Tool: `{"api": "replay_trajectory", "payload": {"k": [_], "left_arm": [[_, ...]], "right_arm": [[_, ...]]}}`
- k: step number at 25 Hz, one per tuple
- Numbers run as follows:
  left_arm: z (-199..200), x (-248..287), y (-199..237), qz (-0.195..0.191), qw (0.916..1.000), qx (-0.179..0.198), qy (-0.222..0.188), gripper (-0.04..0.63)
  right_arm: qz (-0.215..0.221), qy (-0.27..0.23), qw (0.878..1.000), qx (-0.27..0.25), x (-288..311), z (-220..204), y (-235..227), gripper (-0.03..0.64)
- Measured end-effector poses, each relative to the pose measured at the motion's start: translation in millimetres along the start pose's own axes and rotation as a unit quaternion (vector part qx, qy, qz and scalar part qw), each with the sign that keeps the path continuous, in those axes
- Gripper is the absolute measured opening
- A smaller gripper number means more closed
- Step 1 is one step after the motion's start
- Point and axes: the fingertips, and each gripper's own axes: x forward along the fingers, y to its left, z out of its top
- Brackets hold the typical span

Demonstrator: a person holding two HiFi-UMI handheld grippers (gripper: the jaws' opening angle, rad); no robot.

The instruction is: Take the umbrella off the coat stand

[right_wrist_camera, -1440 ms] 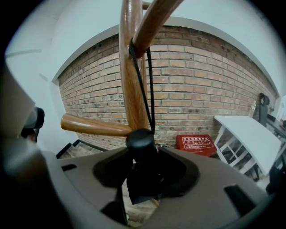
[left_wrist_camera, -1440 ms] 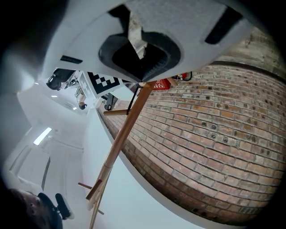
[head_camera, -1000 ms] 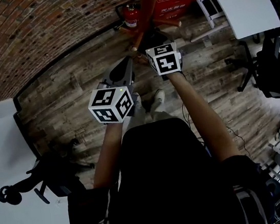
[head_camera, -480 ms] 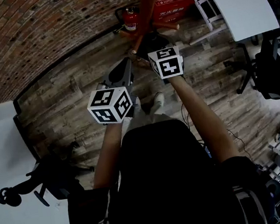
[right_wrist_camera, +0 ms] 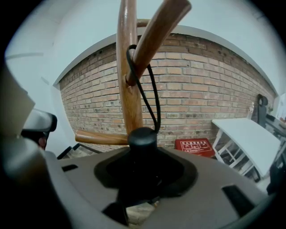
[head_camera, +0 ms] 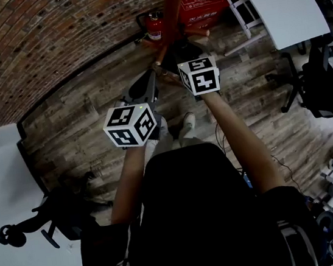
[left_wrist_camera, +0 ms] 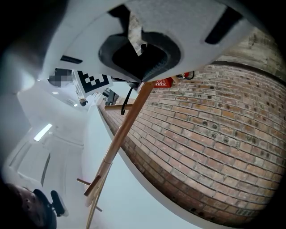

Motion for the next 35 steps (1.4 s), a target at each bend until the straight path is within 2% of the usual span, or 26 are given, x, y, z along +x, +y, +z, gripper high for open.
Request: {"api": "replay_trajectory", "payload": {"k": [35], "left_arm": [[8.1,-9.1,-40.5,-0.033,0.9992,0.014,-0.019,0.018]], "right_arm": [[-0.003,-0.060,0.998,0.012,-65.3,25.6,-0.8,0.169]]}}
